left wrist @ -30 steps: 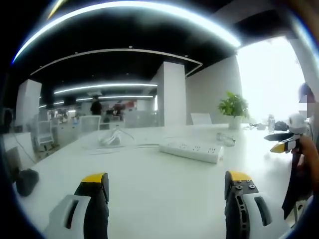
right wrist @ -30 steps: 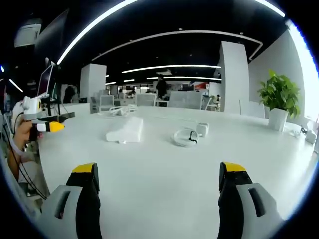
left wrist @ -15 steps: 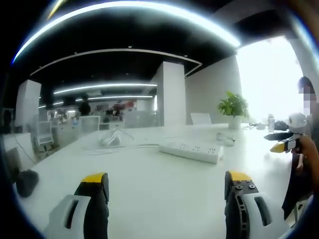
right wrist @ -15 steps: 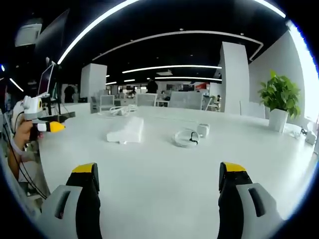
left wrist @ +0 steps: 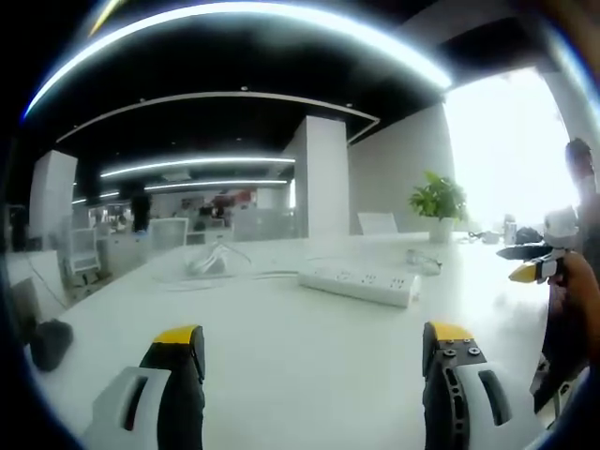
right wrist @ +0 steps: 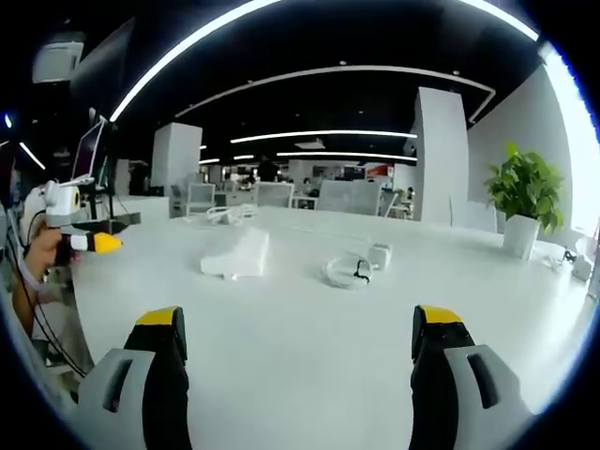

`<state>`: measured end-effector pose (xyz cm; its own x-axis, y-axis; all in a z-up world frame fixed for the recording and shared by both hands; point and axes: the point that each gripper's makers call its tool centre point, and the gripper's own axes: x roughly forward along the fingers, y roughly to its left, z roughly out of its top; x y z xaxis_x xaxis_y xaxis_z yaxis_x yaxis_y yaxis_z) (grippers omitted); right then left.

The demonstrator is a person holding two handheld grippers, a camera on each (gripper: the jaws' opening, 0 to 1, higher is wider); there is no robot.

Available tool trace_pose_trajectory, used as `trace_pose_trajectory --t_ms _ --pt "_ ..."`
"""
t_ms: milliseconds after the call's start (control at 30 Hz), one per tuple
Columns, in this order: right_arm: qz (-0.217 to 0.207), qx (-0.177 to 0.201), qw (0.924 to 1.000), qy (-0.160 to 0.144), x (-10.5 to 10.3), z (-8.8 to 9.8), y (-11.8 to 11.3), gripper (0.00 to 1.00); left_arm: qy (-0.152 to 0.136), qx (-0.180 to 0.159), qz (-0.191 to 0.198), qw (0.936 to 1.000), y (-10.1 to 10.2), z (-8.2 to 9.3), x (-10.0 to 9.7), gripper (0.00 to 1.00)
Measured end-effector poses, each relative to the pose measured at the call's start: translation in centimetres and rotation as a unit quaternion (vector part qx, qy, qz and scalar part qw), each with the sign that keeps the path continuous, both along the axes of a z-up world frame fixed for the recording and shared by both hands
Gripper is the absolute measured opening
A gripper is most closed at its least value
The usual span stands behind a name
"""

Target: Straighten the power strip on the desk, plug the charger into it

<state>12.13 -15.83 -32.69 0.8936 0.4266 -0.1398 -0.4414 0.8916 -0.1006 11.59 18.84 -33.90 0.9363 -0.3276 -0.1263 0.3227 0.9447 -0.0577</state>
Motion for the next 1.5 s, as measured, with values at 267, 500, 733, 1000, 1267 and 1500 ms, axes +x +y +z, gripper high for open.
trace_pose_trajectory --t_ms 267,500,733,1000,1267,1500 --pt "0.009 -0.009 0.9994 -0.031 0.2 1.8 0.4 1.00 0.001 0.000 -0.001 1.0000 -0.1 -0.1 -0.1 0.99" --pt "0.060 0.014 0.9946 -0.084 -0.1 5.6 2.3 1.00 0.002 0.000 -0.003 1.0000 0.0 -0.2 -0.1 0.99" --pt "0.113 0.134 0.9772 -0.119 -0.9 11.3 3.9 1.00 0.002 -0.002 -0.001 1.0000 0.2 -0.3 -0.1 0.99" --pt "0.146 0.103 0.9750 -0.132 -0.8 15.5 5.0 1.00 0.000 -0.001 0.003 1.0000 0.5 -0.1 -0.2 0.99" --pt "0.164 0.022 0.9811 -0.100 0.9 15.6 7.2 1.00 -0.002 -0.002 0.007 1.0000 0.7 0.1 -0.3 0.99" --pt "0.173 -0.014 0.9822 -0.072 2.2 15.0 8.4 1.00 -0.002 -0.002 0.007 1.0000 0.6 0.1 -0.3 0.99"
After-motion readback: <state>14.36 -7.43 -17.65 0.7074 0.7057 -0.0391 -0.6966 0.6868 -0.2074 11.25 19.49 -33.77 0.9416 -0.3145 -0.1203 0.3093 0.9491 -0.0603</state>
